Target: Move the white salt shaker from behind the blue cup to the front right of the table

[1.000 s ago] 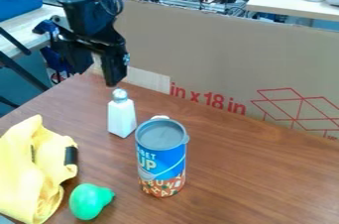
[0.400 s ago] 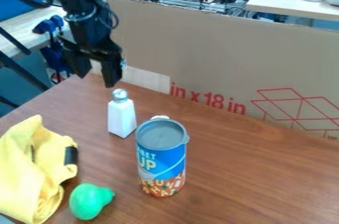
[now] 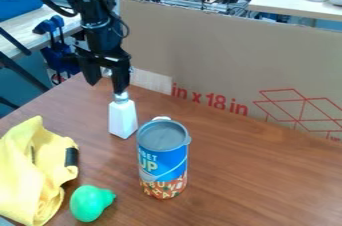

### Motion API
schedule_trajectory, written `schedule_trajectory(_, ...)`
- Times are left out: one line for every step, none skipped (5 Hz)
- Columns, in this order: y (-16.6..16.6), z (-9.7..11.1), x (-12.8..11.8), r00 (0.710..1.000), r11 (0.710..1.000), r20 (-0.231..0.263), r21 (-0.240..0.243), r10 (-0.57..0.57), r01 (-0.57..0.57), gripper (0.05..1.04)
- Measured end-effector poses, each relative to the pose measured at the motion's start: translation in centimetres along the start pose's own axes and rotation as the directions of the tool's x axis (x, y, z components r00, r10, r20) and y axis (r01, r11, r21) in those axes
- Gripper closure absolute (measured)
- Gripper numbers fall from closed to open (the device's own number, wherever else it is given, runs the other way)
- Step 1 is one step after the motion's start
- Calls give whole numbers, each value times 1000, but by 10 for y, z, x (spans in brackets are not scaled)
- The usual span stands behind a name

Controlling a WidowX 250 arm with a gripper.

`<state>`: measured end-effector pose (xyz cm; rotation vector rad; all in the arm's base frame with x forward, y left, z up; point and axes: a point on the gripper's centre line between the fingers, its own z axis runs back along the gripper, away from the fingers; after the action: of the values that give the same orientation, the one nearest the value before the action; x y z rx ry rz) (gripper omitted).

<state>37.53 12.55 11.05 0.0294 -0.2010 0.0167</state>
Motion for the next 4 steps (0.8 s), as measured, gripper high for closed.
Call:
schedule_trajectory(-5, -1, 2, 1000, 1000, -10, -2, 0, 0, 82)
schedule_trajectory(-15, -2, 5, 1000, 1000, -6, -10, 4, -4, 82)
schedule_trajectory(-27, -4, 5, 1000, 1000, -13, -20, 1, -2, 82)
schedule_trajectory(-35, 1, 7, 1000, 999, 1, -32, 11, -11, 82)
